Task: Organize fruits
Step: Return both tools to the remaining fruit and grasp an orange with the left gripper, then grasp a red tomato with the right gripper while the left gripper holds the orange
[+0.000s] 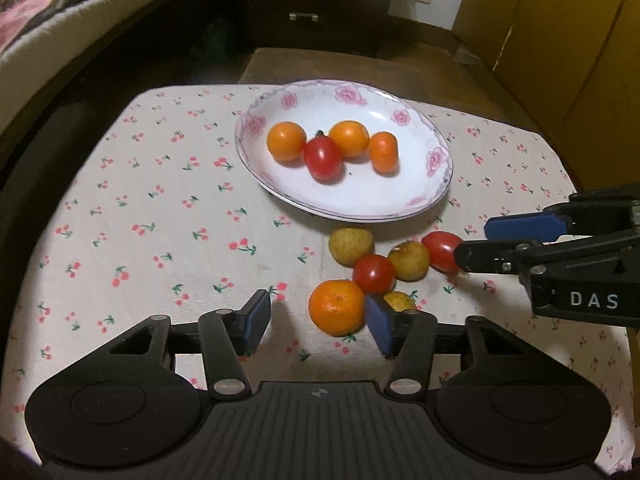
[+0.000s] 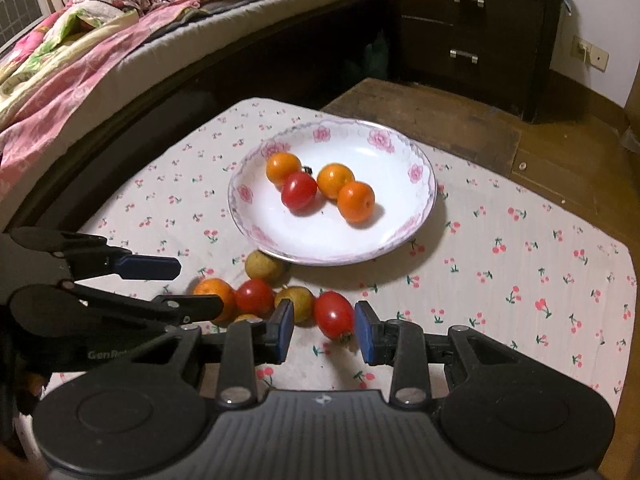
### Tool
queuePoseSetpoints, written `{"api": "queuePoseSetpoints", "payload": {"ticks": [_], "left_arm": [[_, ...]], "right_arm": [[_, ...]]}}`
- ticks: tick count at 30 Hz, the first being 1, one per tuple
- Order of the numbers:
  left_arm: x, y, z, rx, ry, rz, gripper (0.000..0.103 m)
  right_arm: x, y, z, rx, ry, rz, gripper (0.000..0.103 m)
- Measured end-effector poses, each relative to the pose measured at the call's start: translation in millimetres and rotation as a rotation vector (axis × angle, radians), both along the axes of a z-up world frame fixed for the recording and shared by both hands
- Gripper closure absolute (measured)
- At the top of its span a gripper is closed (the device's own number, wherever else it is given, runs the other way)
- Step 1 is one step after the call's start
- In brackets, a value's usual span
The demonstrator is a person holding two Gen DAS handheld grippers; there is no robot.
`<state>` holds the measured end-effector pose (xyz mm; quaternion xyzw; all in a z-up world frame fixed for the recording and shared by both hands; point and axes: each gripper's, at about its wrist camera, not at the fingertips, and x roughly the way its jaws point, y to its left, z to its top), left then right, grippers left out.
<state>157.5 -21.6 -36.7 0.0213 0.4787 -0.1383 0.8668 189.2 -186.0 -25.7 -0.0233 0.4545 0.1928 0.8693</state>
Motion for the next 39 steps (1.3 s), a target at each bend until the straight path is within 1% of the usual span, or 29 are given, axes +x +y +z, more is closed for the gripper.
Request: {"api": "queuePoseSetpoints", "payload": {"ticks": [1, 6, 9, 10, 16, 21, 24, 27, 29, 32, 34, 35, 36, 39], "left_arm": [[0.8, -1.5, -1.7, 0.004, 0.001, -0.006, 0.045], [5.7, -3.5, -10.7, 0.003, 0.014, -0.009, 0.047], [6.1, -3.6, -10.7, -0.016, 0.019, -0.01, 0.054], [5.4, -4.7, -10.3, -0.018, 0.02, -0.018, 0.06], [-0.2, -4.2, -7.6, -0.031, 0.018, -0.028, 0.061], [-3.7, 0.4, -0.2, -0.053, 0.012, -0.031, 0.061], [-5.2, 1.7, 0.0, -0.058, 0.019, -0.034, 0.061], [-5.5, 1.7, -3.5, -0.061, 0.035, -0.041, 0.061], [-5.7, 1.4, -6.0, -0.061, 0.043, -0.045, 0.061], [-5.6, 1.6, -8.7, -0.061, 0.05, -0.046, 0.061], [-5.8, 1.4, -8.4, -0.06, 0.05, -0.048, 0.061], [-6.1, 1.7, -8.6, -0.062, 0.051, -0.048, 0.061], [-6.9, 2.0, -8.7, -0.062, 0.052, -0.049, 0.061], [-11.1, 1.4, -8.3, -0.052, 0.048, -0.056, 0.061]], "right_arm": [[1.2, -0.2, -1.9, 0.002, 0.007, -0.001, 0.066], [4.6, 1.4, -7.7, 0.001, 0.024, 0.014, 0.066], [7.1, -0.7, -9.9, 0.001, 0.029, 0.013, 0.066], [8.0, -1.9, -10.5, 0.0, 0.031, 0.012, 0.066], [11.2, -9.4, -16.4, 0.002, 0.045, 0.007, 0.066], [14.0, -2.7, -23.0, 0.002, 0.055, 0.035, 0.066], [18.0, 3.9, -27.1, -0.014, 0.043, 0.059, 0.063], [23.6, 7.8, -33.9, -0.037, 0.042, 0.06, 0.063], [23.9, 10.5, -34.9, -0.052, 0.018, 0.067, 0.063], [24.9, 13.7, -34.9, -0.066, 0.016, 0.074, 0.063], [23.3, 15.8, -34.6, -0.078, 0.018, 0.079, 0.065], [22.1, 16.9, -34.0, -0.088, 0.019, 0.081, 0.069], [20.9, 17.3, -33.4, -0.093, 0.025, 0.079, 0.071], [13.3, 15.3, -31.3, -0.099, 0.036, 0.073, 0.071]]}}
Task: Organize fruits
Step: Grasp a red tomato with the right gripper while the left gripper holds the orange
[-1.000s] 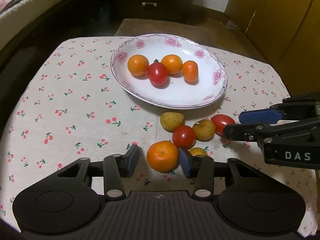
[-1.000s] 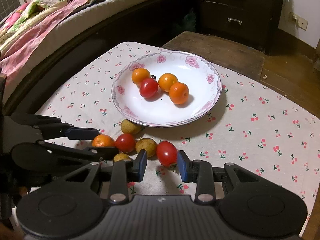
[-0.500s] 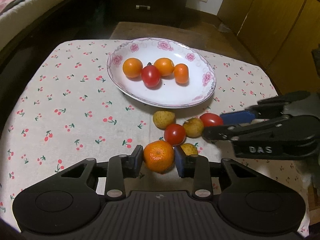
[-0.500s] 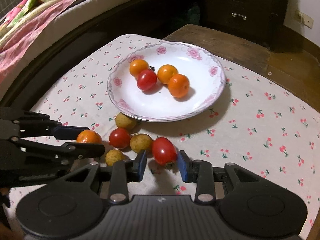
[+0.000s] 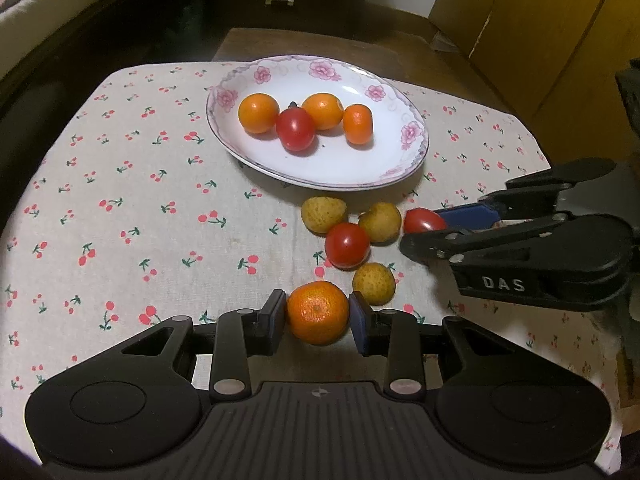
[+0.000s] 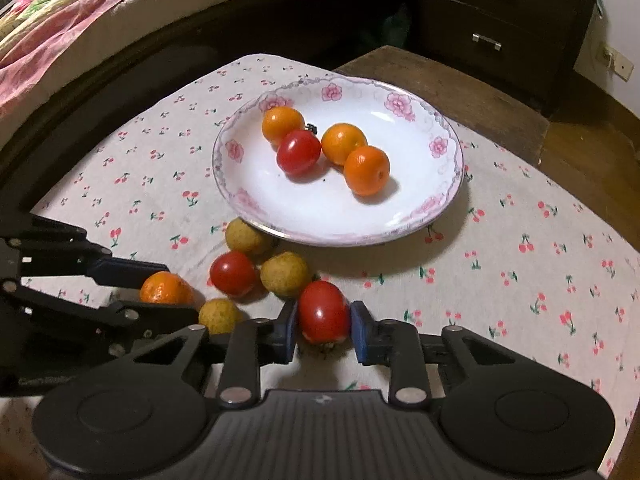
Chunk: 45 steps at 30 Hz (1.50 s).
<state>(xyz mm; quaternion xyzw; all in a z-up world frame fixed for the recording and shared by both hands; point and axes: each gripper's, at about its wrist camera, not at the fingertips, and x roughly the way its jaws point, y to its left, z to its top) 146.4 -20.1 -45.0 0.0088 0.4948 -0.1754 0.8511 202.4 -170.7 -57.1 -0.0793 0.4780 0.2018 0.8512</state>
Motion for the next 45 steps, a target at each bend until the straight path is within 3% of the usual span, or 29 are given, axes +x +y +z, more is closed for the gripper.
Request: {"api": "queuePoseSetpoints", "payload": {"ticks": [14, 20, 34, 39, 42, 45], "left_arm": [[-31.7, -8.4, -0.7, 0.017, -0.01, -0.033, 0.058], [-32.0, -8.5, -0.9, 0.016, -0.014, -0.033, 0.044], [-29.4, -5.3, -2.7, 0.038, -0.028, -0.023, 0.039], [-27.7, -8.7, -3.1, 0.032, -0.034, -0.038, 0.043], [-29.2, -10.8, -2.6, 0.04, -0.043, -0.043, 0.06], [-29.1, -9.4, -2.3, 0.034, -0.036, -0.032, 0.061]], "right_arm": [[-55.7, 2.6, 2.9, -0.022, 0.032, 0.019, 0.071], [-54.9, 0.3, 6.8, 0.012, 0.034, 0.012, 0.071], [-39.2, 8.7, 4.7, 0.008, 0.009, 0.012, 0.07], [-40.2, 9.5, 3.5, -0.015, 0.008, 0.014, 0.071], [-40.4, 9.9, 4.0, -0.016, 0.011, 0.015, 0.071], [-41.8, 10.5, 4.4, -0.014, 0.013, 0.02, 0.071]]}}
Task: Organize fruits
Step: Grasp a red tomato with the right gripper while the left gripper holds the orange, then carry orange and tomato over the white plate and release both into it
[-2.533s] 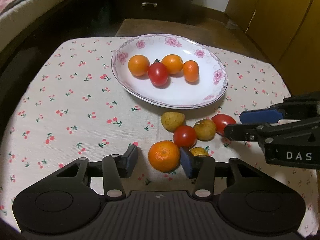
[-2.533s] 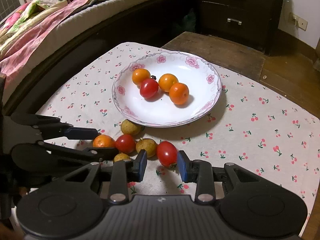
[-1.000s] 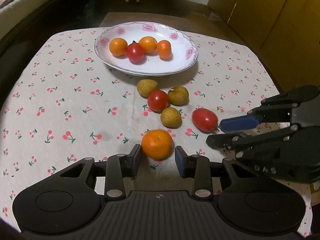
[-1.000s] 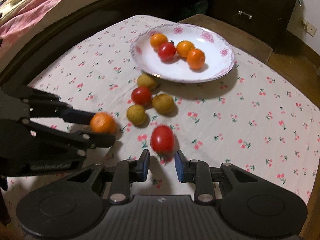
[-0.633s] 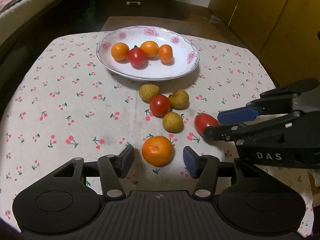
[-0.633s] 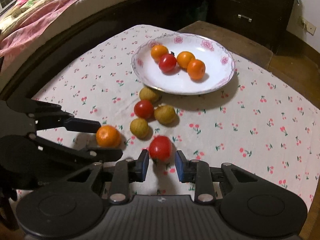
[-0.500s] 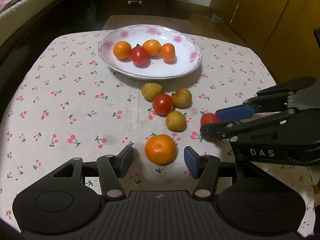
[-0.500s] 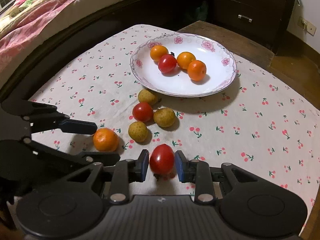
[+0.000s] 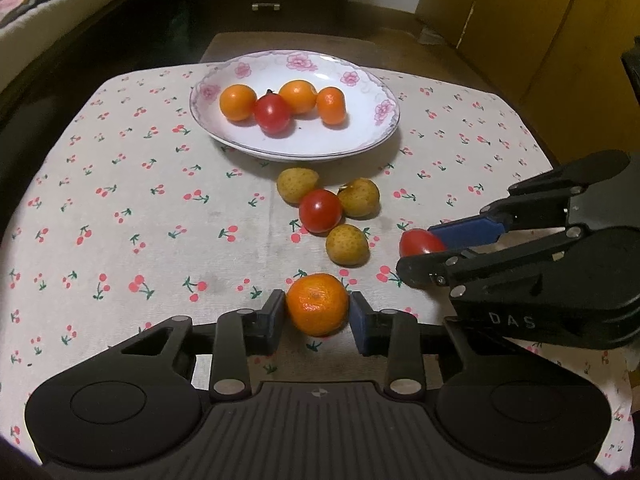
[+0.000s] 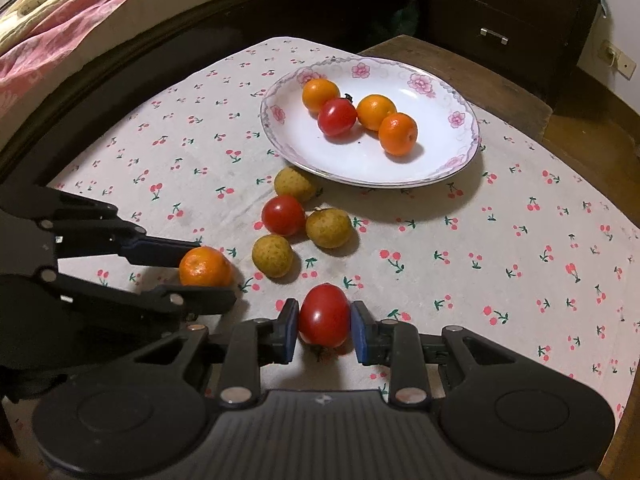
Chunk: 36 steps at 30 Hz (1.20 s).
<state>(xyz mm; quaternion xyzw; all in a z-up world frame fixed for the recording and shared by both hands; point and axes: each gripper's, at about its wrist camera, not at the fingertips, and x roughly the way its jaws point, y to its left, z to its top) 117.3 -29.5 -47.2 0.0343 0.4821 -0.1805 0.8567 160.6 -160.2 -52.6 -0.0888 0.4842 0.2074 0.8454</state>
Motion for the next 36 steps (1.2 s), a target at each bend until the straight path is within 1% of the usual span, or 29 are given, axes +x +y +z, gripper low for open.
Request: {"api": "queuePoseSetpoints", "payload": {"ticks": [3, 15, 36], "left_arm": [[-0.5, -1.1, 1.0, 0.004, -0.001, 0.001, 0.061], [4.5, -2.8, 16.3, -0.037, -0.029, 0.007, 0.061], [27.4, -9.1, 35.5, -0.044, -0.083, 0.037, 0.062]], "right_arm": [[-1.3, -1.0, -0.1, 0.001, 0.0, -0.005, 0.071], [-1.3, -6.2, 17.3, 0.039, -0.039, -0.035, 0.071], [21.1, -14.3, 35.3, 0.074, -0.094, -0.088, 0.071]]}}
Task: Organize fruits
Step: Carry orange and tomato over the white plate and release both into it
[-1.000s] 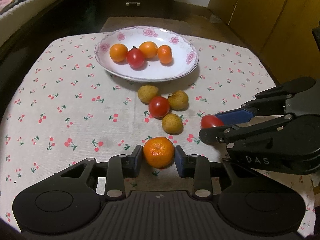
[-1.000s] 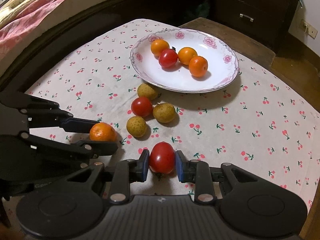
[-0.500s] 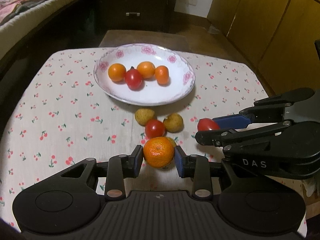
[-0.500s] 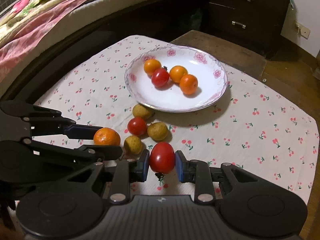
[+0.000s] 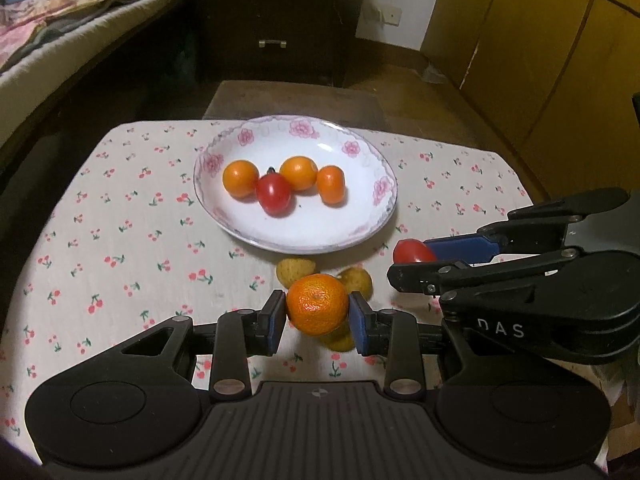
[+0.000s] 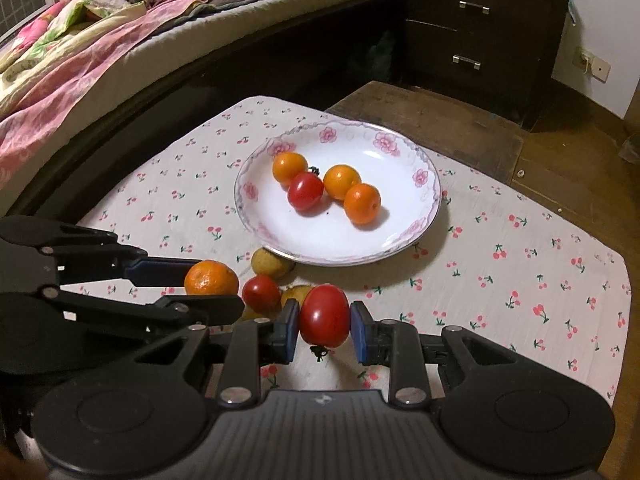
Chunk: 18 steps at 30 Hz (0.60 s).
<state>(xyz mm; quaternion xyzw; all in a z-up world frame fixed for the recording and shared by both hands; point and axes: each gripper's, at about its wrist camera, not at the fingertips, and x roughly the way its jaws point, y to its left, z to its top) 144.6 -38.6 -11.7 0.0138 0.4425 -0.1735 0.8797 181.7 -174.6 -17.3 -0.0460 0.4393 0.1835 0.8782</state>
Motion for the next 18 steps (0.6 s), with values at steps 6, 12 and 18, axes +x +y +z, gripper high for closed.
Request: {"api": "queuePoseSetpoints", "payload": {"ticks": [6, 12, 18], "left_arm": [[11.7, -3.7, 5.1, 0.004, -0.019, 0.005, 0.062], [27.4, -7.3, 11.8, 0.007, -0.038, 0.015, 0.063], [42.8, -10.5, 11.9, 0.011, -0.047, 0.021, 0.063]], "right_arm": [[10.8, -4.6, 5.5, 0.015, -0.015, -0.023, 0.071], [25.4, -9.9, 10.5, 0.04, -0.029, -0.053, 0.071], [41.9, -14.7, 9.8, 0.055, -0.035, -0.067, 0.071]]}}
